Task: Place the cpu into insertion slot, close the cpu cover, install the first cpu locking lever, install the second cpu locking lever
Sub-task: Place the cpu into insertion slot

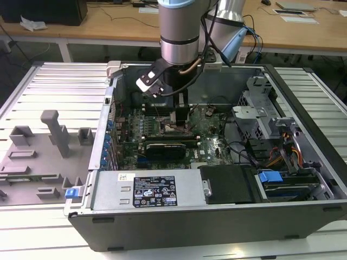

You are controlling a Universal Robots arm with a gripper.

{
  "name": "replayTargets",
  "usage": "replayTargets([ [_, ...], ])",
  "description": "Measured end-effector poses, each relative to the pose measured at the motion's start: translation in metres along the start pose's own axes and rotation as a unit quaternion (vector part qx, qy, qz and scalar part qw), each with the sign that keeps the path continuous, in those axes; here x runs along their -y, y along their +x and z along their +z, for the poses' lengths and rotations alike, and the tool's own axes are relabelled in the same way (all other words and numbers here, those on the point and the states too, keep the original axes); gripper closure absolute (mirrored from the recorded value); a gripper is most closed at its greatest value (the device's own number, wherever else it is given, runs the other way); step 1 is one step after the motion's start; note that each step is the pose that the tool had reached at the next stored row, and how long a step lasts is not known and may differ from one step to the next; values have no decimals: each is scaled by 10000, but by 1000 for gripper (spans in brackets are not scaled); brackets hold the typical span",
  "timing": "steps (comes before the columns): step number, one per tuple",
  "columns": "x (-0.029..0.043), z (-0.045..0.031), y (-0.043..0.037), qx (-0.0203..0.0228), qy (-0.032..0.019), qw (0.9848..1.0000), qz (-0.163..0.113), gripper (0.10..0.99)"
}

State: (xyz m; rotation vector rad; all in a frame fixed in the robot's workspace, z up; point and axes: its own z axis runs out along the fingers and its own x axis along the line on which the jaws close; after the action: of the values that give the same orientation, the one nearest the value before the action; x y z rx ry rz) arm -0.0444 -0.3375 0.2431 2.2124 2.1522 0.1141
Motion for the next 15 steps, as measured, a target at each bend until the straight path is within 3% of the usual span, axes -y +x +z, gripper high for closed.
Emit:
replayTargets([
  [5,24,107,49,-7,2,10000,-82,545],
  [15,78,224,127,-16,3,9999,-171,545],
])
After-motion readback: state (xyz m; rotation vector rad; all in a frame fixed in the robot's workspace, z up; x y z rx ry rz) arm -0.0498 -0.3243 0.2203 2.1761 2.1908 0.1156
